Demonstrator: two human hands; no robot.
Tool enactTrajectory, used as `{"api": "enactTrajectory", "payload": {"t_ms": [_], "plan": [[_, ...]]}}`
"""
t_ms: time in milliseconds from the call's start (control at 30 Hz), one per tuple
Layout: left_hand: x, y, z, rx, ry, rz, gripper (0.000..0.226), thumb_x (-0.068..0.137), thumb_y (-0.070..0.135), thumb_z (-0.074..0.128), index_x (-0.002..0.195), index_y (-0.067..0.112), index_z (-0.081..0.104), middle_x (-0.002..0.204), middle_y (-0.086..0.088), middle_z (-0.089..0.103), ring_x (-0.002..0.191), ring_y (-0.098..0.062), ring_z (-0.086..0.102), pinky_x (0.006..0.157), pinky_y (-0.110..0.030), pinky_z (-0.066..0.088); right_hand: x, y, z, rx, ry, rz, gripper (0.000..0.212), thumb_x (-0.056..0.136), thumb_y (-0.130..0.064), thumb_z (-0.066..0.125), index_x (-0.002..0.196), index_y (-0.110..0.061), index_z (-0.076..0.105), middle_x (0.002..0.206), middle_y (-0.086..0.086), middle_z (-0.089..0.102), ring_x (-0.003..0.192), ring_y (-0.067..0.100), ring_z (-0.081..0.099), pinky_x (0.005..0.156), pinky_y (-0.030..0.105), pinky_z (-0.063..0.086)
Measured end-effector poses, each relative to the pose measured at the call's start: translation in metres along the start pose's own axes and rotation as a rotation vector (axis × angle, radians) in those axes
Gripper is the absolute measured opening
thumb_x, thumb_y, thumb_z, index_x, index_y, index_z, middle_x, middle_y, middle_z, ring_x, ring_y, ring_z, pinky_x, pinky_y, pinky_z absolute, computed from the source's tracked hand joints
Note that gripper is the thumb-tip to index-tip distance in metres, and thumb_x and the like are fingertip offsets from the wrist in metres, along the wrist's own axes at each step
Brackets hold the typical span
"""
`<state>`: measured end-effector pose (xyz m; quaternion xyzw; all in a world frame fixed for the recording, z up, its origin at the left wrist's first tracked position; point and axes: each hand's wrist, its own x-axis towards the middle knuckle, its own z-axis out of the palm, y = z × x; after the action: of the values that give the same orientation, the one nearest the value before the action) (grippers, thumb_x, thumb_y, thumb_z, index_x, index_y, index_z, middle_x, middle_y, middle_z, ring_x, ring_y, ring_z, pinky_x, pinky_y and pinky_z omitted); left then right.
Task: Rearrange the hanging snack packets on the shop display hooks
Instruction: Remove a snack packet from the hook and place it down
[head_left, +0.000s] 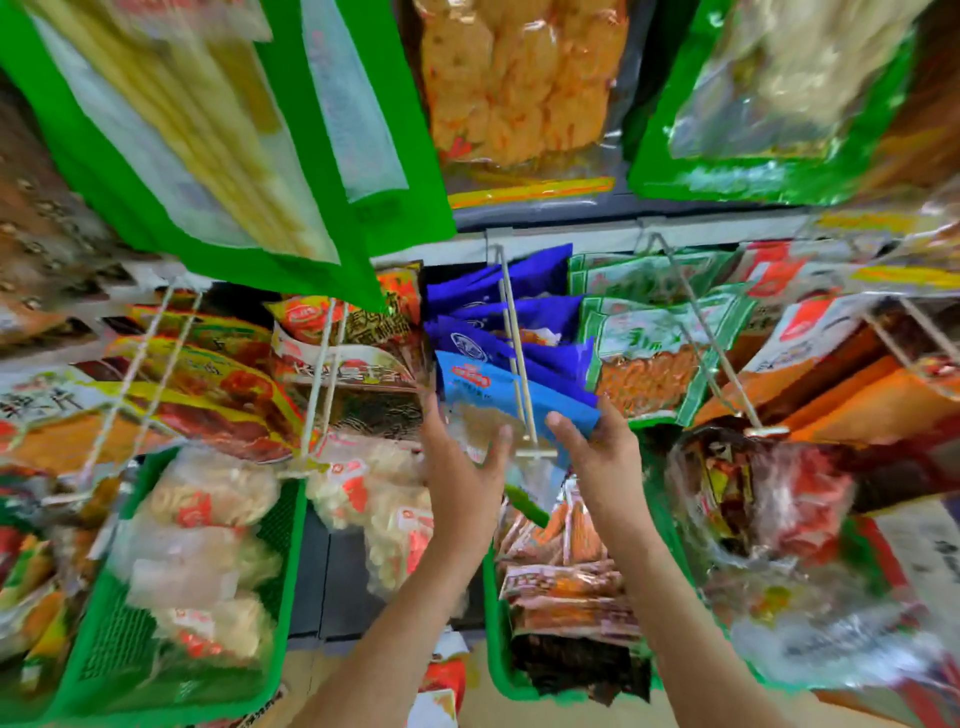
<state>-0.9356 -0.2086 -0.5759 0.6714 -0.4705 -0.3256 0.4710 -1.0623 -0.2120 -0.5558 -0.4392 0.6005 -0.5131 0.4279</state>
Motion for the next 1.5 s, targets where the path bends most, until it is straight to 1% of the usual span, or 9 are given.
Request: {"api": "enactTrajectory", "payload": {"t_ms": [133,233,400,600,733,900,1000,1133,1500], "plan": [[-0.01,0.017,-0.01,-0.054,-0.041,0.014,0.082,0.081,0.03,0.066,0.146,0.017,0.017,0.15,-0.007,0.028,0.138,-0.016,0.029,0.111,-0.045,0.031,-0.018,-0.006,-0.003,0.051,-0.006,0.068,0.016,0.089,-0.006,0.057,0.09,-0.021,0.061,0.083,0.001,0.065,0.074,0.004,0.059,0.072,0.02,0.047],[-0.028,0.038,-0.026,0.067,-0.058,0.129,0.07,0.088,0.02,0.063,0.142,0.028,0.019,0.149,-0.003,0.025,0.138,-0.015,0.025,0.112,-0.033,0.028,-0.039,-0.016,-0.012,0.047,-0.003,0.085,0.019,0.091,-0.005,0.053,0.091,-0.022,0.061,0.085,-0.003,0.066,0.084,0.017,0.062,0.078,0.028,0.047],[-0.034,0.055,-0.056,0.306,-0.133,0.188,0.055,0.086,0.023,0.065,0.136,0.015,0.042,0.138,-0.008,0.038,0.13,-0.017,0.033,0.107,-0.024,0.027,-0.071,-0.043,-0.022,0.023,0.026,0.103,0.016,0.092,-0.002,0.051,0.099,-0.01,0.062,0.09,0.005,0.065,0.083,0.015,0.058,0.074,0.025,0.044],[-0.046,0.059,-0.092,0.073,-0.283,-0.223,0.042,0.081,0.027,0.071,0.115,0.013,0.05,0.105,0.0,0.061,0.094,-0.013,0.06,0.065,-0.009,0.044,-0.11,-0.063,-0.034,0.014,0.032,0.16,0.024,0.091,0.001,0.05,0.087,-0.02,0.062,0.082,0.006,0.061,0.071,0.009,0.054,0.064,0.018,0.042],[-0.048,0.063,-0.112,0.128,-0.316,-0.187,0.019,0.087,0.024,0.064,0.083,0.014,0.049,0.072,0.008,0.057,0.072,-0.013,0.058,0.049,-0.012,0.038,-0.119,-0.073,-0.032,0.049,0.054,0.213,0.02,0.091,-0.002,0.05,0.092,-0.018,0.061,0.087,0.007,0.061,0.077,0.016,0.056,0.067,0.025,0.044],[-0.04,0.074,-0.117,0.05,-0.333,-0.14,0.015,0.087,0.02,0.064,0.081,0.023,0.051,0.079,0.006,0.063,0.074,-0.01,0.061,0.053,-0.013,0.044,-0.108,-0.075,-0.026,0.074,0.061,0.231,0.019,0.092,-0.004,0.049,0.108,-0.01,0.058,0.094,0.003,0.062,0.083,0.012,0.059,0.07,0.022,0.046],[-0.036,0.074,-0.111,-0.055,-0.387,-0.215,0.008,0.088,0.024,0.063,0.084,0.028,0.057,0.088,0.001,0.068,0.083,-0.015,0.067,0.066,-0.035,0.055,-0.099,-0.066,-0.031,0.08,0.081,0.232,0.019,0.093,-0.004,0.048,0.109,-0.008,0.058,0.093,0.0,0.063,0.085,0.013,0.06,0.074,0.025,0.046],[-0.028,0.067,-0.098,-0.049,-0.416,-0.215,0.014,0.092,0.031,0.055,0.092,0.019,0.063,0.091,-0.002,0.07,0.085,-0.016,0.067,0.07,-0.033,0.051,-0.084,-0.055,-0.038,0.083,0.082,0.23,0.017,0.094,-0.004,0.047,0.104,-0.007,0.06,0.089,-0.001,0.063,0.084,0.015,0.059,0.075,0.026,0.045],[-0.023,0.055,-0.063,-0.281,-0.028,-0.356,0.013,0.094,0.028,0.052,0.084,0.021,0.059,0.085,-0.004,0.068,0.072,-0.015,0.065,0.057,-0.026,0.048,-0.046,-0.044,-0.032,-0.02,-0.083,0.124,0.026,0.095,-0.008,0.046,0.094,-0.028,0.063,0.09,-0.001,0.064,0.082,0.016,0.058,0.075,0.033,0.044]]}}
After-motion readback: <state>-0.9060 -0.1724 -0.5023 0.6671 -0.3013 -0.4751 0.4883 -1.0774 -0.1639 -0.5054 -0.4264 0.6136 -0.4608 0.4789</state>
